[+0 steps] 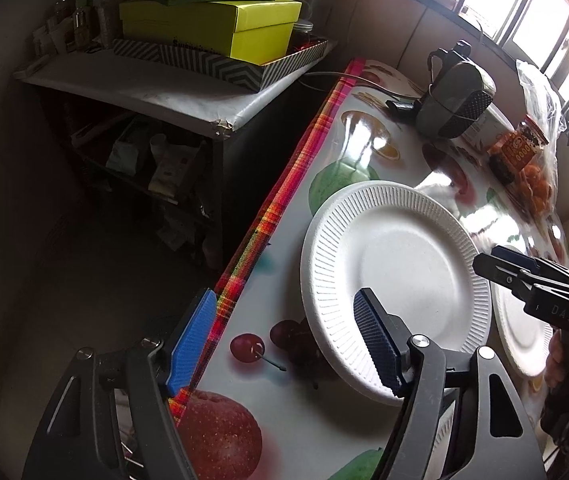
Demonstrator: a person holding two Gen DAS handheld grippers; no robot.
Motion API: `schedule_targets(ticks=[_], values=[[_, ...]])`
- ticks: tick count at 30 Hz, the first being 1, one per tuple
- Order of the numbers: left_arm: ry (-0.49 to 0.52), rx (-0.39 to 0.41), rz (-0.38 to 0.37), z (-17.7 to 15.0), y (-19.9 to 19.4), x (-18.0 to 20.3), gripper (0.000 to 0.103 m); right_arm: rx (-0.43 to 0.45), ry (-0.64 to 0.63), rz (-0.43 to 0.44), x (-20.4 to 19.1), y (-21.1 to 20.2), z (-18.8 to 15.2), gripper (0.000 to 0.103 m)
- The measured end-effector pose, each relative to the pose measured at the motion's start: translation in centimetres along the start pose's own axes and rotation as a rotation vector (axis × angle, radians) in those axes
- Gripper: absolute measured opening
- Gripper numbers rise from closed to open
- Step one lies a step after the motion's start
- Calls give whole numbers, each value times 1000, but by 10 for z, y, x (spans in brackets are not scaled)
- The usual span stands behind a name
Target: Organize plates and bowls
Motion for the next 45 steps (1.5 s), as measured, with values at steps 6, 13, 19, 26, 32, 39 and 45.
schedule_targets(ticks=[6, 13, 19, 26, 32, 39, 45], values=[[0, -14, -8, 0, 4, 2, 63, 3, -7, 6, -2, 0, 1, 54], [-5, -28, -12, -2, 9, 1, 57, -5, -14, 27, -7, 1, -1, 40], [-11, -37, -25, -3, 13, 2, 46, -17, -15, 44, -10, 5, -3, 26], [-9, -37, -29, -3, 12, 4, 39, -11, -22, 51, -13, 4, -3, 21], [0, -36, -29, -3, 12, 6, 31, -7, -25, 55, -13, 2, -3, 20], [8, -35, -40, -2, 13, 11, 26, -12, -18, 56, -13, 2, -3, 20], [1, -21, -44, -1, 12, 12, 18, -13, -13, 56, -12, 2, -4, 20]])
Point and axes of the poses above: each gripper's, at about its wrist camera, not at the fingertips, and y roughly the way its jaws point, x to its right, z to its top, the point moved 9 cm from there along y, roughly the way its jaws point, and after that the axes turned 10 degrees about -z, right-handed, at the moved point
